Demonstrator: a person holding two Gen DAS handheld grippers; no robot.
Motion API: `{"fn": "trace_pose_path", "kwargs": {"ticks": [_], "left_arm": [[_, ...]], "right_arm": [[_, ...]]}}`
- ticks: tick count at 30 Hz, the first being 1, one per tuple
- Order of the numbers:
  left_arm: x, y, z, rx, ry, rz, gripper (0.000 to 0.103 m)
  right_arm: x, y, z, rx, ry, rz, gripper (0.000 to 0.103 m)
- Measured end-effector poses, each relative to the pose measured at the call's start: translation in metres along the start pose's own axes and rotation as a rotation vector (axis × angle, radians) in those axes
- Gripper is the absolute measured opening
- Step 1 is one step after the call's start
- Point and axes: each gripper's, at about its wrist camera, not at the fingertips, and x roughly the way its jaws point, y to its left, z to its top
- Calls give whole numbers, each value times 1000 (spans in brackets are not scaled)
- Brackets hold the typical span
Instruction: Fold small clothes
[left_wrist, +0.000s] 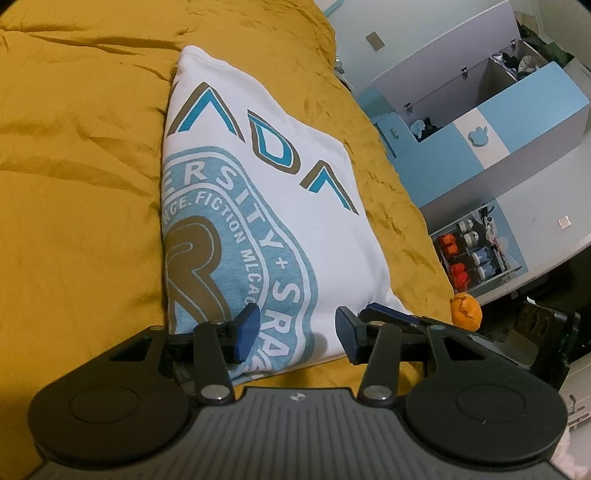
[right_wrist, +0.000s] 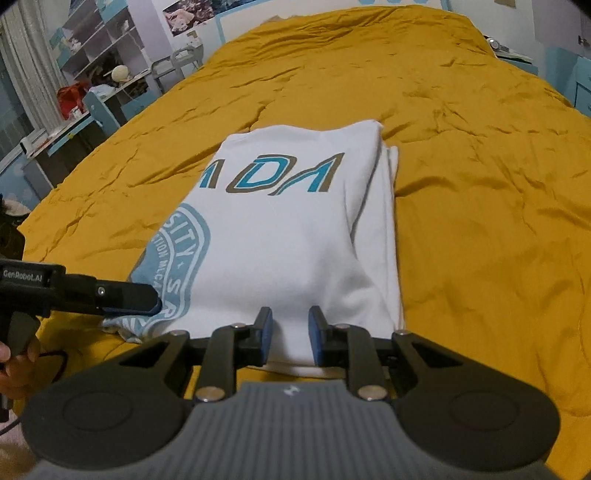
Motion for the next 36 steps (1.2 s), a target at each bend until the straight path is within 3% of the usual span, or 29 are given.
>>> {"fn": "trace_pose_path", "kwargs": {"ticks": [6,8,10,14,22,25,27,28,31,36], "left_arm": [[-15,-8,6,9,-6,8,56],[-32,-10,6,22,-43,31,57],[-43,-6,3,26,-61,48,63],[-40,13,0,-28,-37,43,62],[-36,14,-1,9,-23,50,62],[-56,13,6,-7,-78,-5,62],[-73,15,12,-7,-127,-14,69],[-77,19,16,-16,-124,-7,71],[-75,35,20,-59,-107,31,71],[-54,55,15,-114,-42,46,71]], "right_arm": [[-13,9,7,9,-18,-23,19],[-26,12,7,-8,-71,-56,35],[-36,12,4,-22,-104,-97,39],[-29,-3,-5,35,-66,-98,33],[-17,1,-11,-17,-45,-126,33],[-27,-10,4,42,-55,-34,43],[-33,-29,23,104,-99,56,51],[-32,-41,34,148,-112,86,56],[-14,-81,65,295,-118,186,57],[33,-131,103,461,-114,240,58]]}}
